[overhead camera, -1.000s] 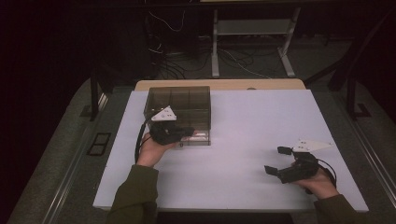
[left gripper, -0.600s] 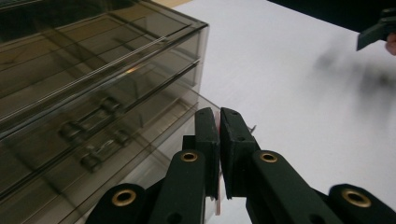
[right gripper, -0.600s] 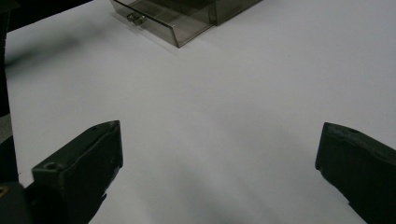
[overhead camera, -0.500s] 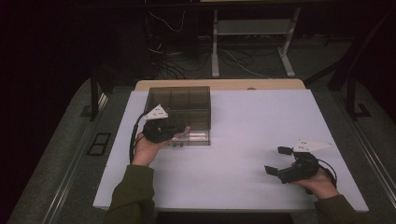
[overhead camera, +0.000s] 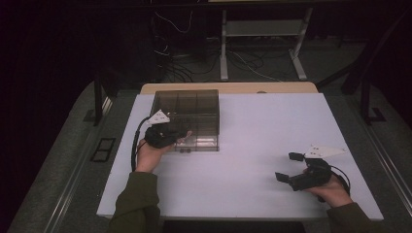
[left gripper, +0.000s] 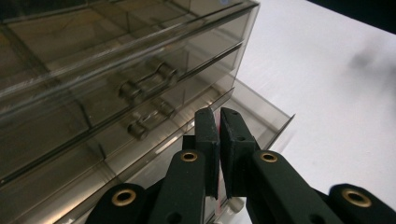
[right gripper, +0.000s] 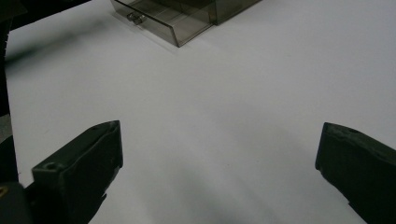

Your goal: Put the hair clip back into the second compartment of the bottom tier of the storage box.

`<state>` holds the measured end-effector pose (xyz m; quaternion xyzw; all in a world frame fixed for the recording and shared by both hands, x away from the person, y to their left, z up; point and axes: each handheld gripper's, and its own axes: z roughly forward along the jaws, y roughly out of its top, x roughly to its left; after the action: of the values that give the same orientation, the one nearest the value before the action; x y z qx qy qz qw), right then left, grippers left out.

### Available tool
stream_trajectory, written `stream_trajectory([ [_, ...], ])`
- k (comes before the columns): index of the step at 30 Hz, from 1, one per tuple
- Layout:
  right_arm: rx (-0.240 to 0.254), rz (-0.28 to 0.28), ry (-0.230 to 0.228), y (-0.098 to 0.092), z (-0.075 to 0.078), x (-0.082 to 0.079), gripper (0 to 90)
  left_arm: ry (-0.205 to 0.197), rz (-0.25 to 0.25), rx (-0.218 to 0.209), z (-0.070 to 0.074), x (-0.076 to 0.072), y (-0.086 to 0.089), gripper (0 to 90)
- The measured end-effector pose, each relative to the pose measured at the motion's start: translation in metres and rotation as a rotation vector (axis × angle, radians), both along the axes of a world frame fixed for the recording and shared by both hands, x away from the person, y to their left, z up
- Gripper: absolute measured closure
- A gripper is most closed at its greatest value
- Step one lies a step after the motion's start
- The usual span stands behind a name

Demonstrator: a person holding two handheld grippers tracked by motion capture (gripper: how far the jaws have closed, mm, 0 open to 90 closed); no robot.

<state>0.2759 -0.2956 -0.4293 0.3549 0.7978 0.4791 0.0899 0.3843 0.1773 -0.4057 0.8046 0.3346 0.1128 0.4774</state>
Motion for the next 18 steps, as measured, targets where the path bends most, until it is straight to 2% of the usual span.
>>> stream_trajectory([
  [10, 0.0, -0.001, 0.0, 0.0, 0.0, 0.0, 0.2, 0.024, 0.03, -0.002, -0.013, 0.007, 0.002, 85.3],
  [18, -0.003, -0.002, 0.002, 0.0, 0.0, 0.0, 0.2, 0.042, 0.031, 0.012, -0.021, 0.01, -0.001, 85.2],
])
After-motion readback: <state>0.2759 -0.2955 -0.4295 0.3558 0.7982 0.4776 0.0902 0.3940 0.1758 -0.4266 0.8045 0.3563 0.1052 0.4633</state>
